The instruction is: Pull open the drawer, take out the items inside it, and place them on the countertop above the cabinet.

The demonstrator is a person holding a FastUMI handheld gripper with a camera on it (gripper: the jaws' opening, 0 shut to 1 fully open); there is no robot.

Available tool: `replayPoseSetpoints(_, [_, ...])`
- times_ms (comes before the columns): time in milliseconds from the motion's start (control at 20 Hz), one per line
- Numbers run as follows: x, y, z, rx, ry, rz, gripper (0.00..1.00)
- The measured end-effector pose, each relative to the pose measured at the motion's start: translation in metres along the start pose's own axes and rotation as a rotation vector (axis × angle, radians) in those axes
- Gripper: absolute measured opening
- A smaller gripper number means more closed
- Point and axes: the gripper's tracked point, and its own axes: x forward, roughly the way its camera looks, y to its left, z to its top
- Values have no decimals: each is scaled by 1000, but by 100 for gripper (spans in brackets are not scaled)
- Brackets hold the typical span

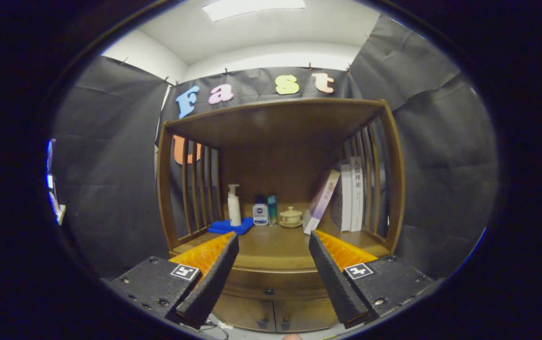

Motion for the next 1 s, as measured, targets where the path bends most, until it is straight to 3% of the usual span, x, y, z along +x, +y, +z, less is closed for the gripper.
replayPoseSetpoints(500, [49,6,-119,-19,182,-1,95])
replayPoseSetpoints(1000, [81,-2,-185,-9,282,-63,67])
